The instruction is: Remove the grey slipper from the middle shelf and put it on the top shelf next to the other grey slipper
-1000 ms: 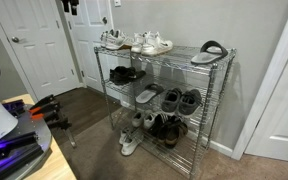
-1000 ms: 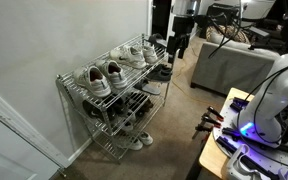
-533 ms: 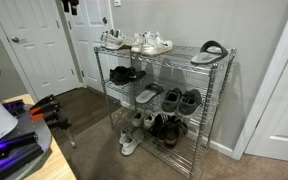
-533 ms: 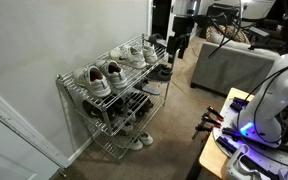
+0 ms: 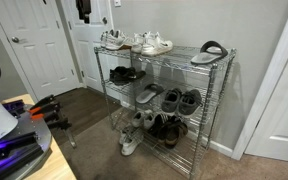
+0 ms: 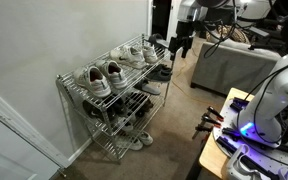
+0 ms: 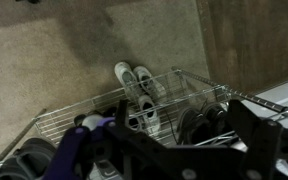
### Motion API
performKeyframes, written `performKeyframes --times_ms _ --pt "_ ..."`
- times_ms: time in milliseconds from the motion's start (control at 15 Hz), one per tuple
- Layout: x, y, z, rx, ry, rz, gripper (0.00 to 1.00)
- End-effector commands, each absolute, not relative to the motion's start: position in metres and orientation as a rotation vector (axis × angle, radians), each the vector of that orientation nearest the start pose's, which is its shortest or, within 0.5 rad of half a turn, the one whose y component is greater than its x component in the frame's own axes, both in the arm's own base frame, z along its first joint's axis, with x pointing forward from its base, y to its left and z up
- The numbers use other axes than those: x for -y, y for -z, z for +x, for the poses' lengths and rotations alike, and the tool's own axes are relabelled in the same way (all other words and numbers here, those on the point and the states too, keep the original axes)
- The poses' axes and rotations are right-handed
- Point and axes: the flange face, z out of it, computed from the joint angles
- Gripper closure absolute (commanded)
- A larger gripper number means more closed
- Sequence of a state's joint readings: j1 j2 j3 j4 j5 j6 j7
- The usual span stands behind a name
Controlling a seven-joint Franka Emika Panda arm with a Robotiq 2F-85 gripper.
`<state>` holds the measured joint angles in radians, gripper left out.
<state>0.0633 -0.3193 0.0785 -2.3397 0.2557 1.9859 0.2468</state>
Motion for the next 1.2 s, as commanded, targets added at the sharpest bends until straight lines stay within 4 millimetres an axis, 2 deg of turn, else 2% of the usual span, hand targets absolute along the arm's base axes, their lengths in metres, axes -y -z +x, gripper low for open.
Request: performKeyframes --times_ms 0,267,467,733,933,1000,1133 --pt "-0.040 -0.409 0.437 -0.460 -0.164 -2.887 0.00" --pt "-0.017 -0.353 0.429 -0.582 -0.251 -2.846 0.00" --pt "-0.011 -0.326 0.426 -0.608 -0.224 -2.874 0.00" --pt "0.000 -0.301 0.431 -0.611 -0.069 -2.912 0.00" --pt "0.012 -0.282 0.427 -0.662 -0.063 -2.913 0.00" --pt "0.002 -0.293 0.432 -0.657 -0.080 -2.905 0.00" --pt "0.008 -0.284 0.430 -0.680 -0.093 -2.904 0.00"
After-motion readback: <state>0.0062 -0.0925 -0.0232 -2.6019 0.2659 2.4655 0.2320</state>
